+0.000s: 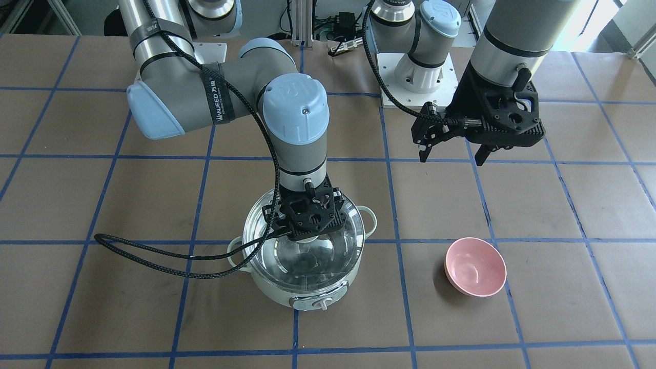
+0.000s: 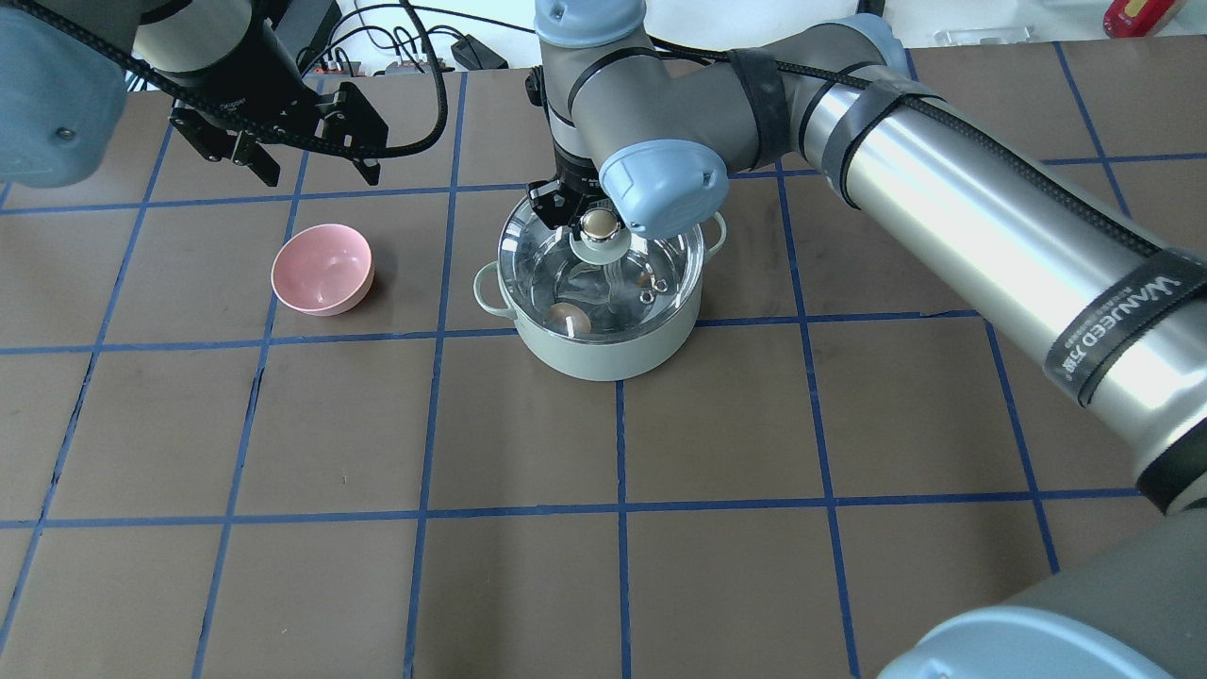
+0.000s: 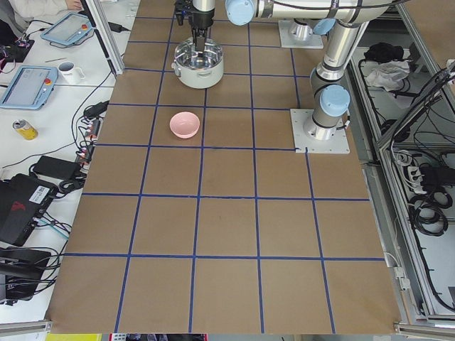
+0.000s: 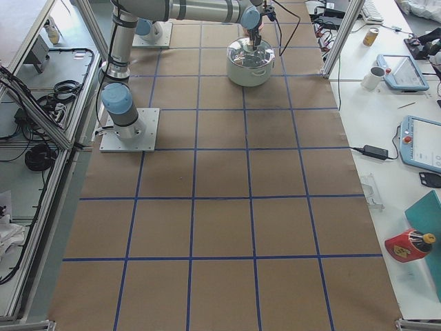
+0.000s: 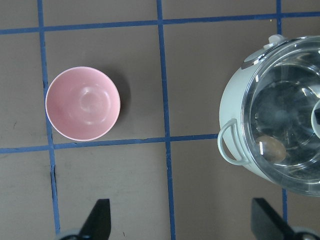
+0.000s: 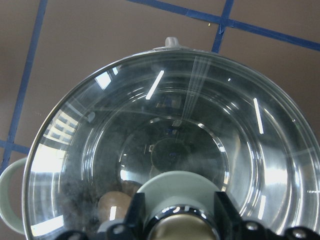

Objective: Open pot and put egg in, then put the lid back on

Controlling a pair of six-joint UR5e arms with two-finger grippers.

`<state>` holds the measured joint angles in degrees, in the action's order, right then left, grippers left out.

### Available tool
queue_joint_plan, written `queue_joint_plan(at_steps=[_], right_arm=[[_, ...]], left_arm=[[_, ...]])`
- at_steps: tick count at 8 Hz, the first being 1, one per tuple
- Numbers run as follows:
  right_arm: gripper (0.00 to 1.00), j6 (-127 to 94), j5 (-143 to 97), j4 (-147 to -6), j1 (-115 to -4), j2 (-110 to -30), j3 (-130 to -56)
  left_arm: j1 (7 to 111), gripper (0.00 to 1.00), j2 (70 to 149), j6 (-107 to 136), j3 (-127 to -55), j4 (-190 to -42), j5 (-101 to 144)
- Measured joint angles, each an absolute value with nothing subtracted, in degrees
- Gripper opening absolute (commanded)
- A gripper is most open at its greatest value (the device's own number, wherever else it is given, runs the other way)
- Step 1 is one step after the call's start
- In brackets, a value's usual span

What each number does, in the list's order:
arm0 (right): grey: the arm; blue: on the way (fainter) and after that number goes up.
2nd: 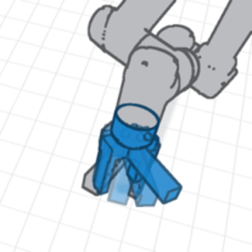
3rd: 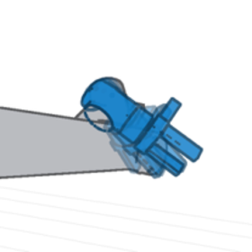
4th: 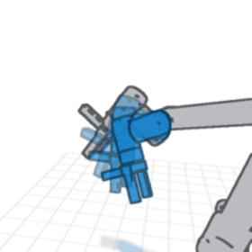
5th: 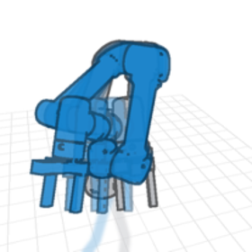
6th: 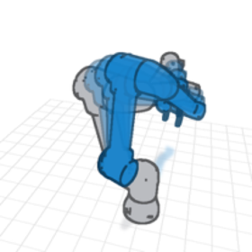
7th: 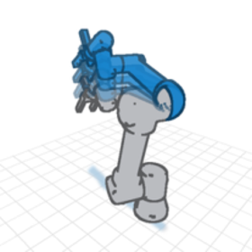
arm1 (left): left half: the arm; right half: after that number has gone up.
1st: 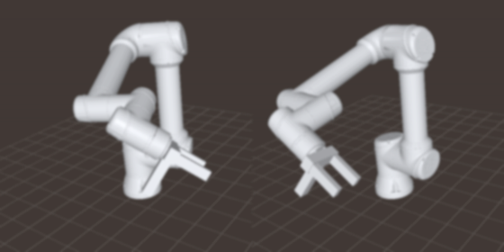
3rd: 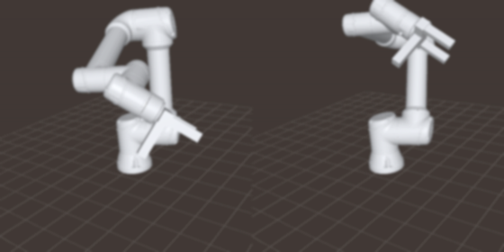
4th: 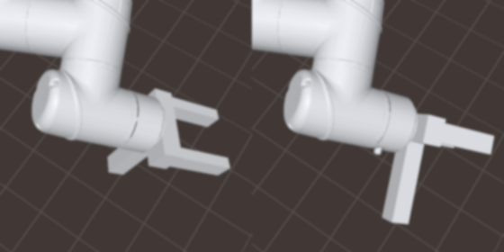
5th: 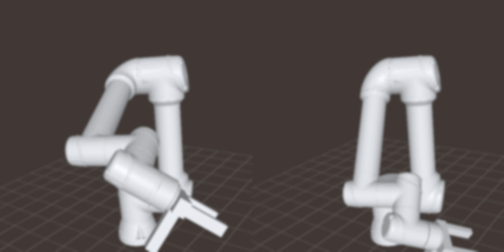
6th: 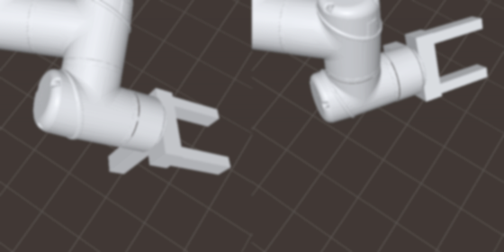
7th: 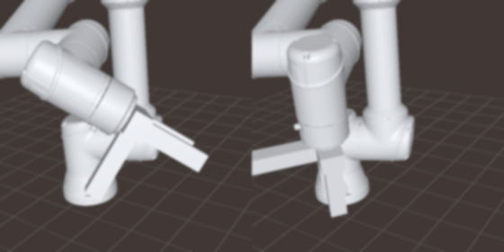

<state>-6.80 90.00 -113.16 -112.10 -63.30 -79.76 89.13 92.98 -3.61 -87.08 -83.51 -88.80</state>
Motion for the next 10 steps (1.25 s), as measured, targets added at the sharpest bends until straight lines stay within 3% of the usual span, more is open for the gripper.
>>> queue_joint_plan(at_steps=[5,10], right_arm=[[1.00,-6.9,90.3,-108.8,-109.9,-67.4,-79.7],[1.00,-6.9,91.0,-97.4,-96.2,-76.9,-80.8]], left_arm=[[89.3,1.00,93.0,-3.7,-87.0,-83.2,-88.8],[89.3,1.00,93.0,-3.8,-87.0,-83.2,-88.9]])
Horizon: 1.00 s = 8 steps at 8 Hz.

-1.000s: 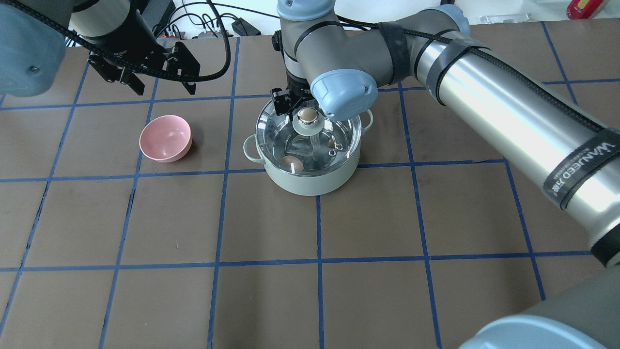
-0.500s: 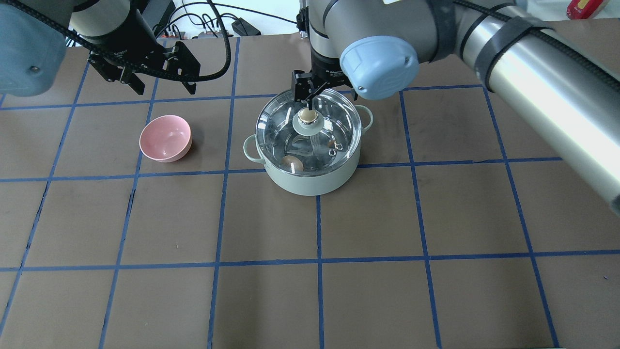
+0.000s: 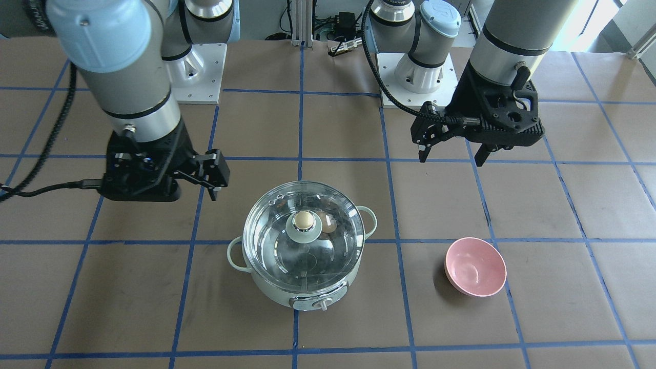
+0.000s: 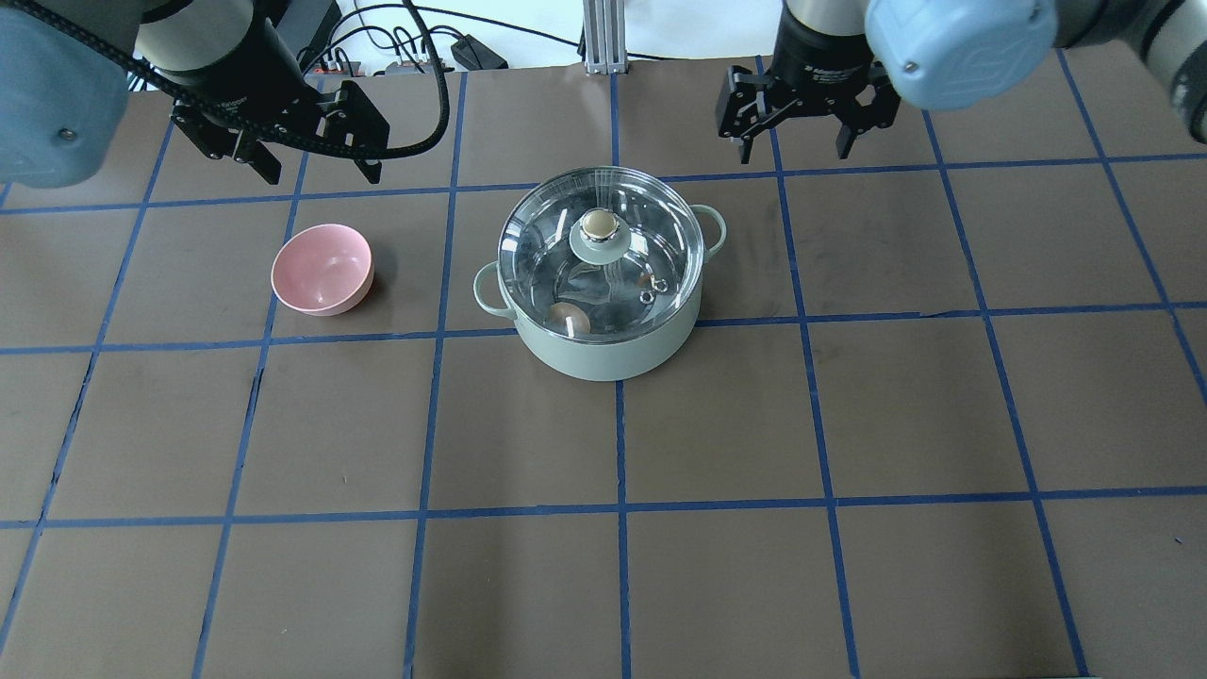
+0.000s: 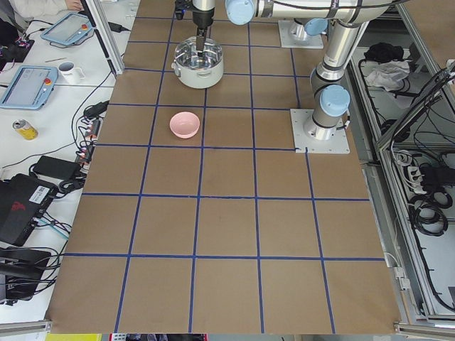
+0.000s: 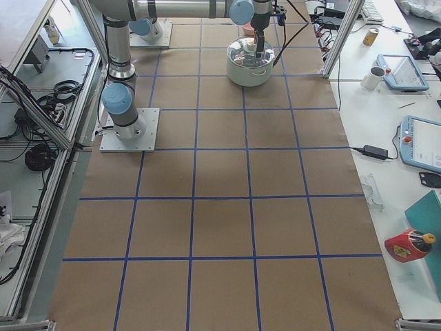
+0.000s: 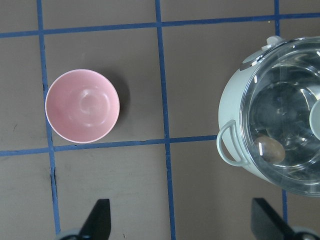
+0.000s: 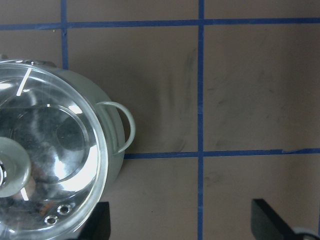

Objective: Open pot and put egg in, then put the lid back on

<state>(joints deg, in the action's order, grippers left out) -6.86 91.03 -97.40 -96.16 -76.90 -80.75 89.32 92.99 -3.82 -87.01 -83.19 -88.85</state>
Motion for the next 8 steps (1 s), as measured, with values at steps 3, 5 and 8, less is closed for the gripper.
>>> queue_joint_plan(at_steps=[3,5,8], right_arm=[[1.00,-6.3,91.1,-97.2,-89.2,-79.4,-81.7],[1.00,-6.2,91.1,-97.4,-87.2,-80.2,-81.9],[1.00,-6.3,90.8,-97.5,-86.5,-80.4,-82.0]], left_arm=[[89.3,1.00,93.0,-4.0,-87.0,-83.2,-88.8],[89.3,1.00,93.0,-4.1,-87.1,-82.9,-88.8],[89.3,1.00,93.1,-4.0,-87.1,-82.5,-88.7]])
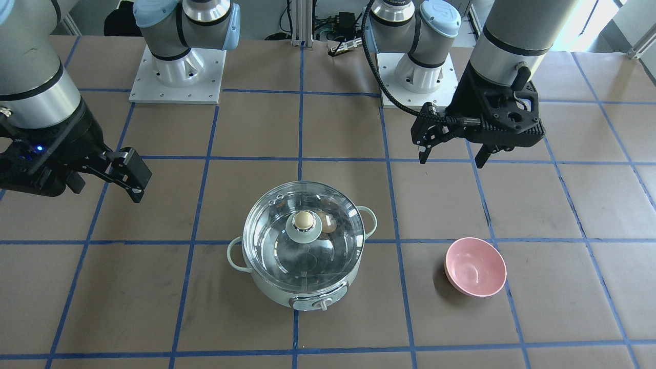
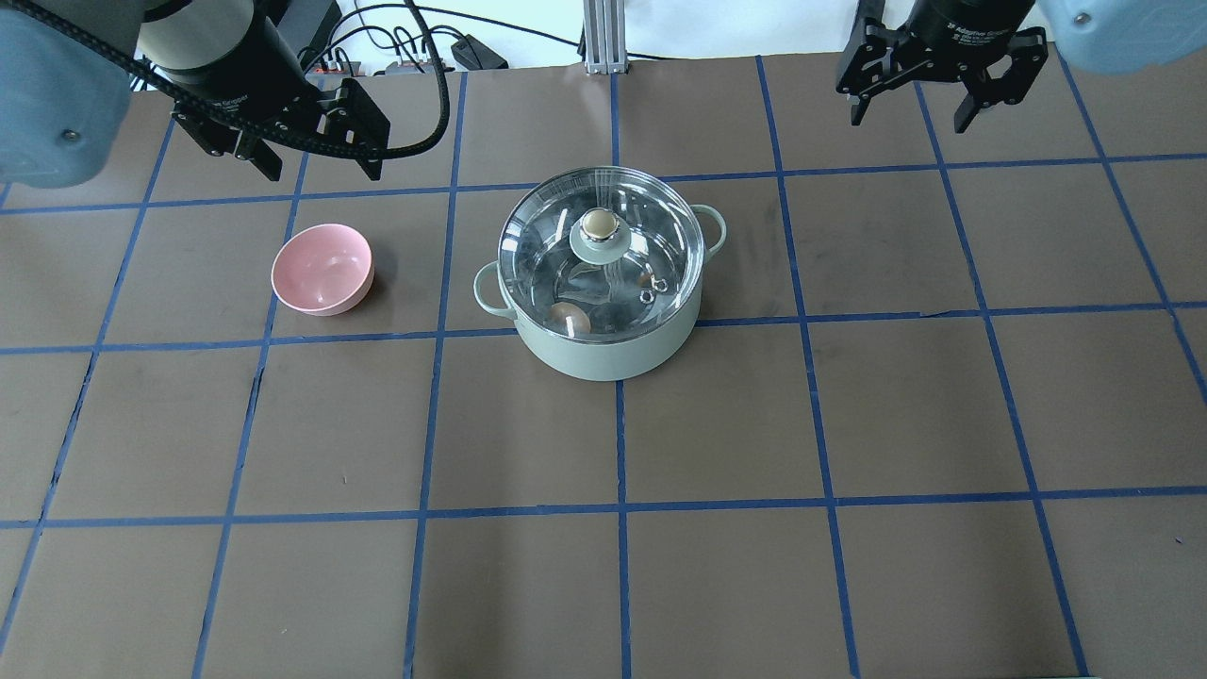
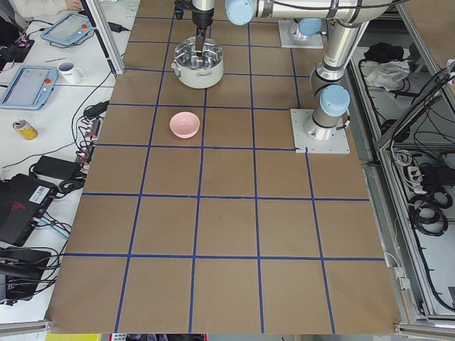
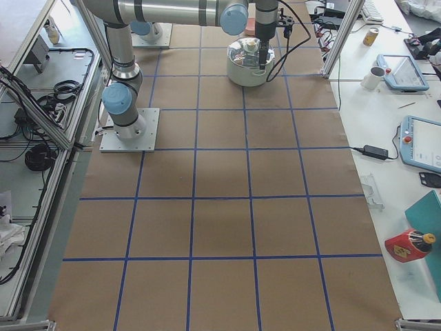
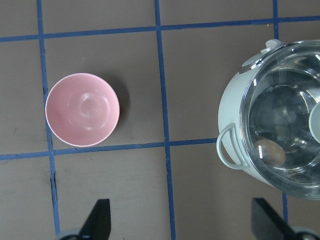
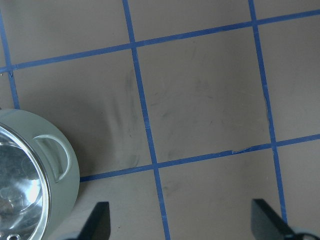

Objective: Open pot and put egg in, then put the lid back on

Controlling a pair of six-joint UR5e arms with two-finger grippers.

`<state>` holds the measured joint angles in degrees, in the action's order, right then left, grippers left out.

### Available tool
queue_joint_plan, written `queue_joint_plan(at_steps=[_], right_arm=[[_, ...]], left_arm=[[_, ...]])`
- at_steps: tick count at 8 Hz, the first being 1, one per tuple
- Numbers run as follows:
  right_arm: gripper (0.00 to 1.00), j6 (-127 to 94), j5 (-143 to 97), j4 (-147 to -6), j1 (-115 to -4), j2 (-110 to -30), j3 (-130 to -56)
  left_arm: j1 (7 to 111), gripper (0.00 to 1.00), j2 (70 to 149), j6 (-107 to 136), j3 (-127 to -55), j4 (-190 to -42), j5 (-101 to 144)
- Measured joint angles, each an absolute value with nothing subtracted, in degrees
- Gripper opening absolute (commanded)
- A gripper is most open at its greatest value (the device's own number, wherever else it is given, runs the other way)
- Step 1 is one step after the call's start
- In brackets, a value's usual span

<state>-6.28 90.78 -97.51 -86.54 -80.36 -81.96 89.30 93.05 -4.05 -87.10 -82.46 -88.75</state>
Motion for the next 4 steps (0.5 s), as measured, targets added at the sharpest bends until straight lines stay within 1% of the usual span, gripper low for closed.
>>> queue_joint_plan(at_steps=[4], right_arm=[[1.00,-6.3,90.9,-97.2,-86.5,-80.4,-82.0]], left_arm=[[89.3,1.00,93.1,-4.1,-87.1,-82.4,-88.8]])
